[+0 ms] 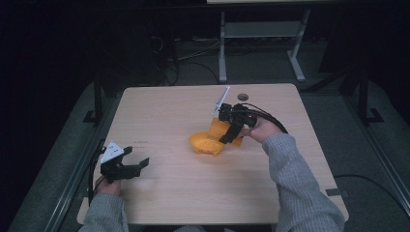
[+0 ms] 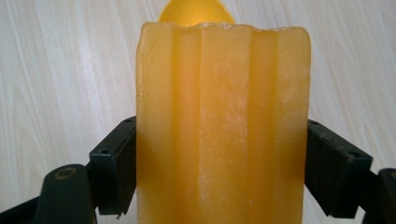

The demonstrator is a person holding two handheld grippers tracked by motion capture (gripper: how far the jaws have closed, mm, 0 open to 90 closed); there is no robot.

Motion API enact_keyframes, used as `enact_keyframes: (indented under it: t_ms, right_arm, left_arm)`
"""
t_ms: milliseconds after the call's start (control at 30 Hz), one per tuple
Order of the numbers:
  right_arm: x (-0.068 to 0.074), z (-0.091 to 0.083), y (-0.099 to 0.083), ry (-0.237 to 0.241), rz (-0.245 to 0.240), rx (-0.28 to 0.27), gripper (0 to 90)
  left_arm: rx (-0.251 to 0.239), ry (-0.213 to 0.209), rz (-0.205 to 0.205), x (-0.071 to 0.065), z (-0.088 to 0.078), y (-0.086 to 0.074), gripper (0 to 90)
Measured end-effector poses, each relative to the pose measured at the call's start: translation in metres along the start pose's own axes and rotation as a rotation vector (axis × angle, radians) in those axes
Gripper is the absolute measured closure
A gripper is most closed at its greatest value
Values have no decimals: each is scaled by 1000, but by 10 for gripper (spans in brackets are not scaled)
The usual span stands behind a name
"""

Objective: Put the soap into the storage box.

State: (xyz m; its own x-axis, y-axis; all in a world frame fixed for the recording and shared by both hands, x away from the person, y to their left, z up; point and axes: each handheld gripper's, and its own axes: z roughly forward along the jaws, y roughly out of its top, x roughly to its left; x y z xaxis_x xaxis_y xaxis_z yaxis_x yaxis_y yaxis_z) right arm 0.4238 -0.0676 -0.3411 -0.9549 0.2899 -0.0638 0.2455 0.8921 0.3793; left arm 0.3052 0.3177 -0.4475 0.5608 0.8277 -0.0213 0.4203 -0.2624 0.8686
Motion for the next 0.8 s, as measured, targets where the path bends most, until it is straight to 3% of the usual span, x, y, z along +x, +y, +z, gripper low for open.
enact_keyframes:
  t_ms: [367, 800]
  right_arm:
    - [-2, 10, 21, 30, -37, 7, 213]
    - [-2, 34, 33, 65, -59, 17, 213]
  left_arm:
    - [3, 2, 3, 1, 0, 0, 138]
    - [0, 2, 4, 1, -1, 0, 138]
